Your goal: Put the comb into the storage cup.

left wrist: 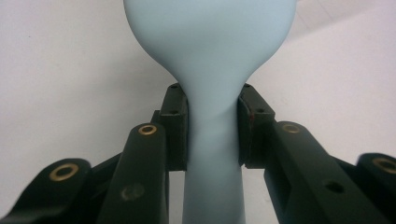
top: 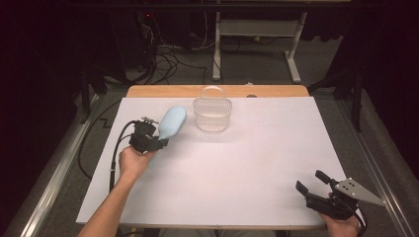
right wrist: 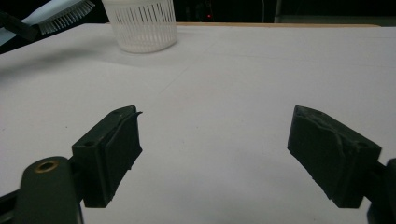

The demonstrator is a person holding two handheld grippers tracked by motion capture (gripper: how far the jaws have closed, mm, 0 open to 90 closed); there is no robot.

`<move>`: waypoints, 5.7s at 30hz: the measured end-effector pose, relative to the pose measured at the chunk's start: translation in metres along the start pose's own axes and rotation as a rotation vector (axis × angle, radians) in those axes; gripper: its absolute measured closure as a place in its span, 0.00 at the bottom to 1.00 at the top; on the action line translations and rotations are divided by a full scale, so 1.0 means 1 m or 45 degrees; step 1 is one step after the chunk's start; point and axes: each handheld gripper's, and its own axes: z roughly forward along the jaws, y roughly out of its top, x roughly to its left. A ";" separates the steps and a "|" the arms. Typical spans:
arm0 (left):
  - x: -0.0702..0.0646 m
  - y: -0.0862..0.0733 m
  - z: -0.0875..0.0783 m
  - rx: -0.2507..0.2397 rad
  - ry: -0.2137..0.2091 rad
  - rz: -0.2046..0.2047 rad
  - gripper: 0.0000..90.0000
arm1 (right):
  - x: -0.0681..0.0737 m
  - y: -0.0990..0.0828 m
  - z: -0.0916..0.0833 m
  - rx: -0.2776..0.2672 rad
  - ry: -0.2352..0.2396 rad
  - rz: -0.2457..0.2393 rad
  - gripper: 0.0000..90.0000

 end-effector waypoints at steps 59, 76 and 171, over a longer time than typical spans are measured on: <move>-0.050 -0.063 -0.026 -0.200 -0.223 0.182 0.75 | 0.005 0.001 0.004 0.003 -0.031 0.005 0.18; -0.067 -0.075 -0.025 -0.235 -0.269 0.221 0.75 | 0.008 0.002 0.004 -0.010 -0.031 -0.007 0.18; -0.131 -0.079 -0.009 -0.258 -0.419 0.413 0.75 | 0.120 0.031 0.072 -0.006 0.419 -0.207 0.18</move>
